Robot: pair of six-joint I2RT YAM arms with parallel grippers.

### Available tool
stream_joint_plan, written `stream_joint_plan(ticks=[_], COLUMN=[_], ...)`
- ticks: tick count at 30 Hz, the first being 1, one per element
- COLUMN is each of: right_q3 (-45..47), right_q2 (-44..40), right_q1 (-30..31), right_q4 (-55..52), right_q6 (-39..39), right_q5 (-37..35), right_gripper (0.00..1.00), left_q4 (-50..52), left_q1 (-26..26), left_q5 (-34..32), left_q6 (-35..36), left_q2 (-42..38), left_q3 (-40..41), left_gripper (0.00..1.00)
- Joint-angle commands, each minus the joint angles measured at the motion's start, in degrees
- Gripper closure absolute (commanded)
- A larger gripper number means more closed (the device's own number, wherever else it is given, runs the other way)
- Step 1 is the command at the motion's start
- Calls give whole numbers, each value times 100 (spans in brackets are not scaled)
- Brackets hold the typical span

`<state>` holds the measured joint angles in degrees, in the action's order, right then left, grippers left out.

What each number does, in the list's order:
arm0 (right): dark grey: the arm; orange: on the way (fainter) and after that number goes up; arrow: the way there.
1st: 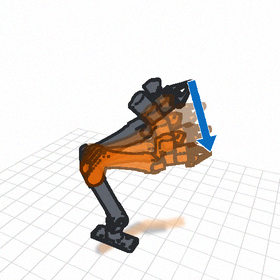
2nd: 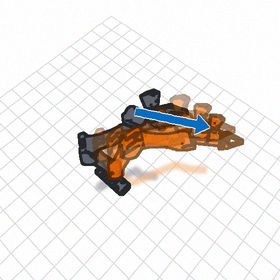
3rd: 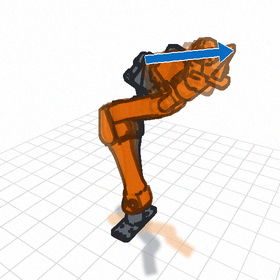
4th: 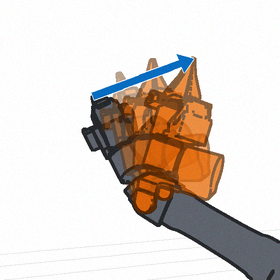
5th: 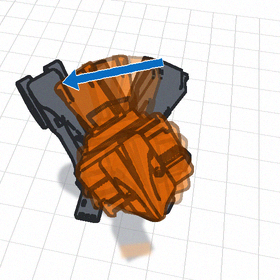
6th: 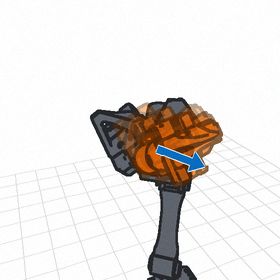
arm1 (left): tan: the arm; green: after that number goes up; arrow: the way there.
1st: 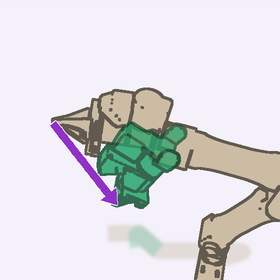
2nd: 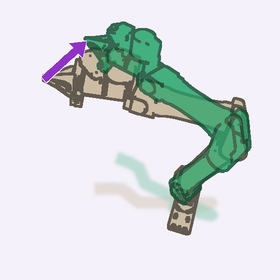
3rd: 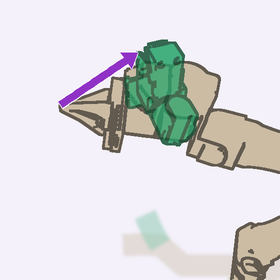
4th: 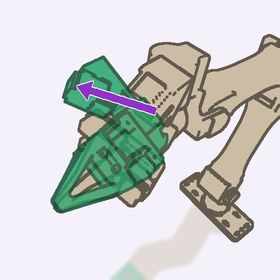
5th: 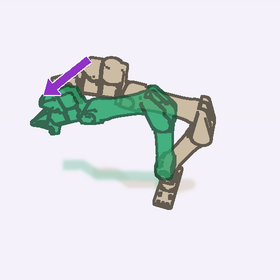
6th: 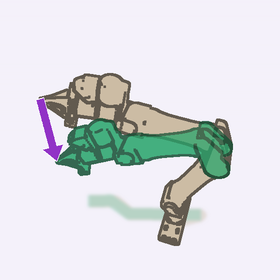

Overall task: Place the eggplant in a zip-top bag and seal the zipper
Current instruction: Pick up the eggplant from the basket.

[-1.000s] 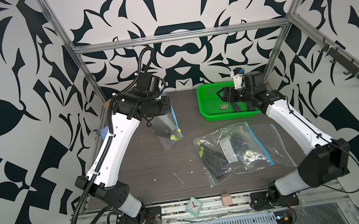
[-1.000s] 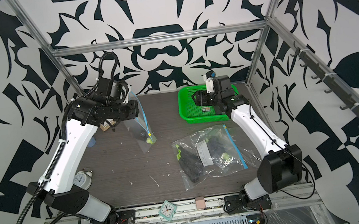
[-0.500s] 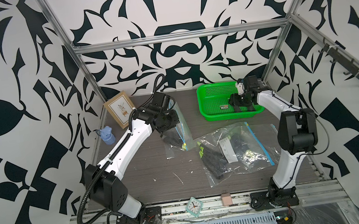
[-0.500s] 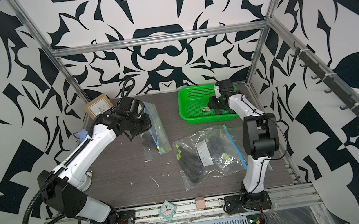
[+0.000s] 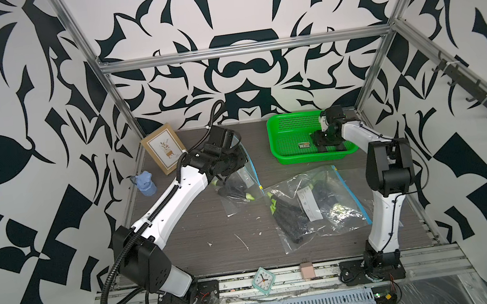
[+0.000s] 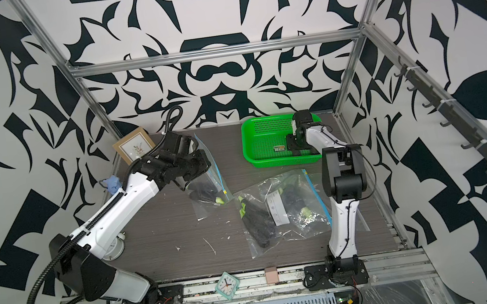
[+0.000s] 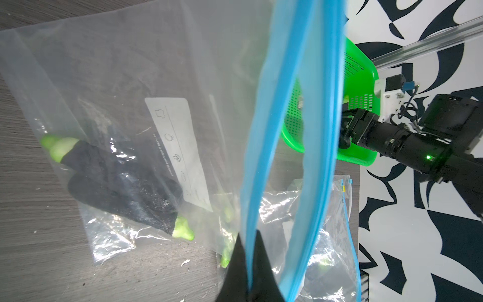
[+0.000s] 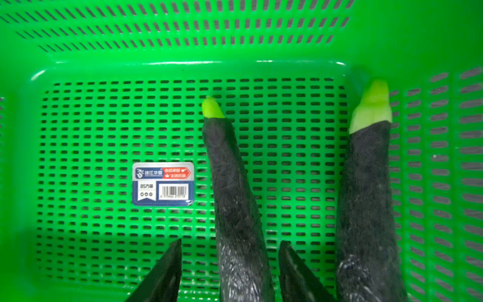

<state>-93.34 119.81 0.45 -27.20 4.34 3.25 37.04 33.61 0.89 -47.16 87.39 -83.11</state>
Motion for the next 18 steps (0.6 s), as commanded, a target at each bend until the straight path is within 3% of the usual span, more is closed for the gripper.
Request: stream_joint_plan(ticks=[1, 9, 11, 15, 18], right_q3=[-222, -318, -283, -214, -12], right_q2=[-7, 313, 324, 236, -77], right_q1=[-34, -56, -54, -58, -57], right_q4=[-78, -83, -8, 108, 315], right_q6=[-91, -78, -44, 8, 49], right_q5=[-157, 26, 116, 223, 347], right_gripper=[40, 42, 51, 77, 89], left_q4=[-58, -53, -57, -58, -59], left_q1=[5, 6, 12, 14, 14], left_q5=[-7, 87, 87, 87, 87], left_q6=[-70, -63, -65, -68, -73], left_q2=[37, 80, 77, 50, 38], left_q3=[-147, -214, -214, -190, -173], left_gripper=[100, 100, 100, 100, 100])
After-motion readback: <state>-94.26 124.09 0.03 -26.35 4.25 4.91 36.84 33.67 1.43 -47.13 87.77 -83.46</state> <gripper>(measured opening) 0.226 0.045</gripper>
